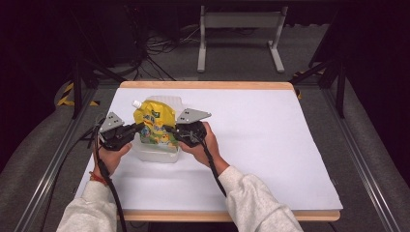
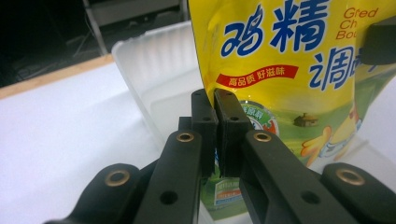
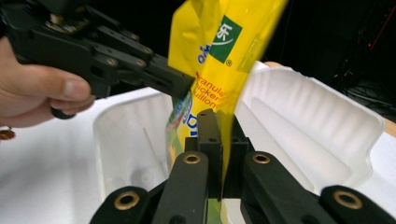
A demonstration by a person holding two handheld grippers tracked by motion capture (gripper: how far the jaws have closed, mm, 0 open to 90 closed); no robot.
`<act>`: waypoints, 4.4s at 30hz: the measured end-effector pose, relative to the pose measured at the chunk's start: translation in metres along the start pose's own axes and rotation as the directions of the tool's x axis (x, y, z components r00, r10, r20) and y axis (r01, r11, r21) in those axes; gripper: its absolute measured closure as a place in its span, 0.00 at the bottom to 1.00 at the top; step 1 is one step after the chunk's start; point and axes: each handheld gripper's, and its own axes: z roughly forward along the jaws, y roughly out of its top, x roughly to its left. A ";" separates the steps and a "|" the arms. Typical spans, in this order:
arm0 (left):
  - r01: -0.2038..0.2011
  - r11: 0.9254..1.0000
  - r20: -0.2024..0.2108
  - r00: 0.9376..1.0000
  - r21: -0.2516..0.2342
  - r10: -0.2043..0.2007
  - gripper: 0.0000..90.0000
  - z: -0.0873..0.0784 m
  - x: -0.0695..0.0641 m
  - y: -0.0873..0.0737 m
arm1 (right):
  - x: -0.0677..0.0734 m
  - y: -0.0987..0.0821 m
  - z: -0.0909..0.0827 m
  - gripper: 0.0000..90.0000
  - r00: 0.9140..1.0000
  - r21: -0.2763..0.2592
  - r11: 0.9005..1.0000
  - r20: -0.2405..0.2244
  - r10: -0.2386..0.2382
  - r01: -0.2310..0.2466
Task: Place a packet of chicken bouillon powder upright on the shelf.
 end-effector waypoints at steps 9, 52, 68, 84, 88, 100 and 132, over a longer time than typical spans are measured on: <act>0.007 1.000 0.007 1.000 0.007 -0.007 0.98 -0.005 -0.002 -0.003 | -0.009 -0.005 0.003 1.00 1.000 0.030 0.999 0.009 0.011 -0.011; -0.033 0.998 -0.048 0.998 0.053 0.035 0.94 -0.007 -0.013 -0.002 | -0.017 -0.007 -0.002 0.87 0.998 0.110 0.994 0.056 -0.026 0.020; -0.033 0.998 -0.074 0.997 0.045 0.036 0.90 -0.010 -0.015 0.003 | -0.017 0.000 -0.009 0.89 0.998 0.106 0.994 0.055 -0.030 0.024; -0.030 0.998 -0.102 0.994 -0.051 0.025 0.85 -0.034 -0.023 0.014 | -0.022 0.009 -0.036 0.87 0.997 0.083 0.996 0.077 -0.033 0.026; -0.037 0.997 -0.112 0.993 -0.061 0.030 0.84 -0.036 -0.027 0.014 | -0.022 0.013 -0.043 0.88 0.995 0.078 0.996 0.086 -0.047 0.040; -0.032 0.993 -0.117 0.993 -0.110 0.019 0.79 -0.047 -0.033 0.017 | -0.027 0.015 -0.056 0.87 0.991 0.086 0.995 0.117 -0.067 0.057; -0.171 0.984 -0.013 0.985 -0.054 0.171 0.61 -0.041 -0.096 0.011 | -0.044 0.003 -0.101 0.79 0.960 0.197 0.972 0.222 -0.168 0.125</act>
